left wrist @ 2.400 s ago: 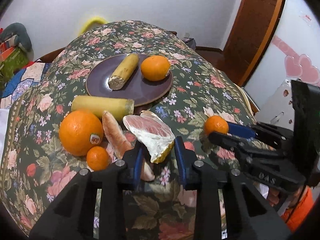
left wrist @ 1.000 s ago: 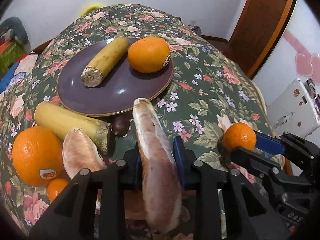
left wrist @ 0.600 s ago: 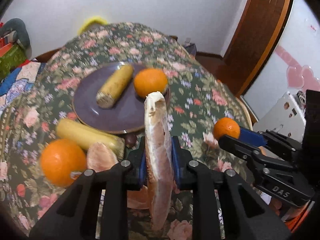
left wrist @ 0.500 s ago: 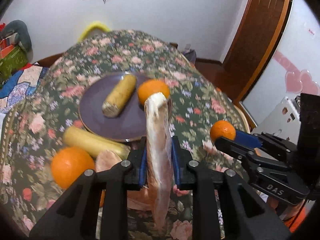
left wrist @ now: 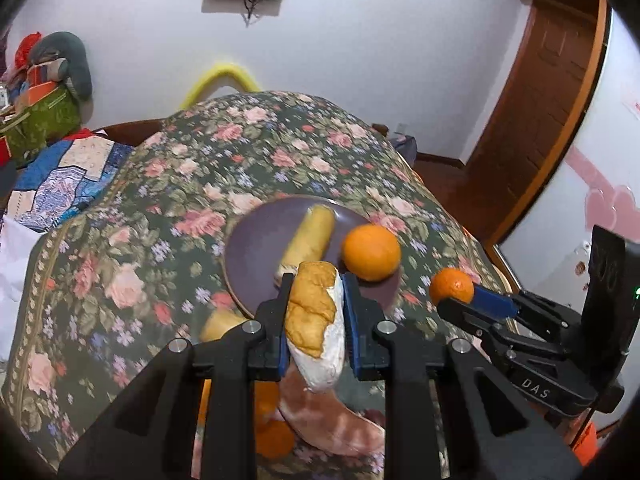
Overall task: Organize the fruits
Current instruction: 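Place the mandarin on the plate with the right tool while the left places the pomelo segment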
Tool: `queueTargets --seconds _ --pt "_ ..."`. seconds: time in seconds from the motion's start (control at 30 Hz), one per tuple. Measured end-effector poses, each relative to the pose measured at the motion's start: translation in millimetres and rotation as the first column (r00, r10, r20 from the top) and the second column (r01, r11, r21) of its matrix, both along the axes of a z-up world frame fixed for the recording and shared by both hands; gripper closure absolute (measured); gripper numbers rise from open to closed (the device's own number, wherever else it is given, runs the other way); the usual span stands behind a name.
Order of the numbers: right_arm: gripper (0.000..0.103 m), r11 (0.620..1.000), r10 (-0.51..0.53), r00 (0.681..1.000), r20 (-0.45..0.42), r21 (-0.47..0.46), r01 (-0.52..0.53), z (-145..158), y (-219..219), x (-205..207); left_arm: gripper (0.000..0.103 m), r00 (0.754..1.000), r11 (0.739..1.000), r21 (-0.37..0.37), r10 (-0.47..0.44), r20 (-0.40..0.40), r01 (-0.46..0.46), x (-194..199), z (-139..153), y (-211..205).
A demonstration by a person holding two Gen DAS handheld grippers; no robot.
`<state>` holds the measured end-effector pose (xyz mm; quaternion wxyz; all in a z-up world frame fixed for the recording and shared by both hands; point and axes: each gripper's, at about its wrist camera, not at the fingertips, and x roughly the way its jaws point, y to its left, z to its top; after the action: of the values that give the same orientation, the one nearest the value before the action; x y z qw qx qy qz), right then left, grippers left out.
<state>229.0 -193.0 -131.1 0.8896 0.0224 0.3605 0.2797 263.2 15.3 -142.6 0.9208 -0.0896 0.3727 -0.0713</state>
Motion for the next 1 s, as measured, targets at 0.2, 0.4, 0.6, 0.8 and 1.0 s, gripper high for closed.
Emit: queueTargets --seconds 0.2,0.4,0.6,0.8,1.0 --pt "0.071 1.000 0.021 1.000 0.001 -0.010 -0.021 -2.6 13.0 11.9 0.081 0.998 0.998 0.031 0.050 0.029 -0.051 16.8 7.6 18.1" --pt "0.071 0.998 0.060 0.998 -0.013 -0.036 -0.061 -9.0 29.2 24.1 0.081 0.997 0.995 0.061 0.078 0.004 -0.078 41.9 -0.7 27.6" --pt "0.071 0.994 0.092 0.995 -0.042 -0.050 -0.094 -16.8 40.5 33.7 0.081 0.996 0.992 0.100 0.080 -0.034 -0.076 67.5 -17.6 22.4" --pt "0.071 0.992 0.102 0.992 -0.073 -0.062 -0.106 -25.6 46.9 44.6 0.081 0.994 0.973 0.212 0.100 -0.036 -0.090 87.8 -32.7 7.0" --pt "0.070 0.991 0.110 0.991 -0.077 -0.074 -0.116 -30.3 49.4 49.1 0.077 0.996 0.985 0.172 0.043 -0.084 -0.028 96.3 -40.6 -1.9"
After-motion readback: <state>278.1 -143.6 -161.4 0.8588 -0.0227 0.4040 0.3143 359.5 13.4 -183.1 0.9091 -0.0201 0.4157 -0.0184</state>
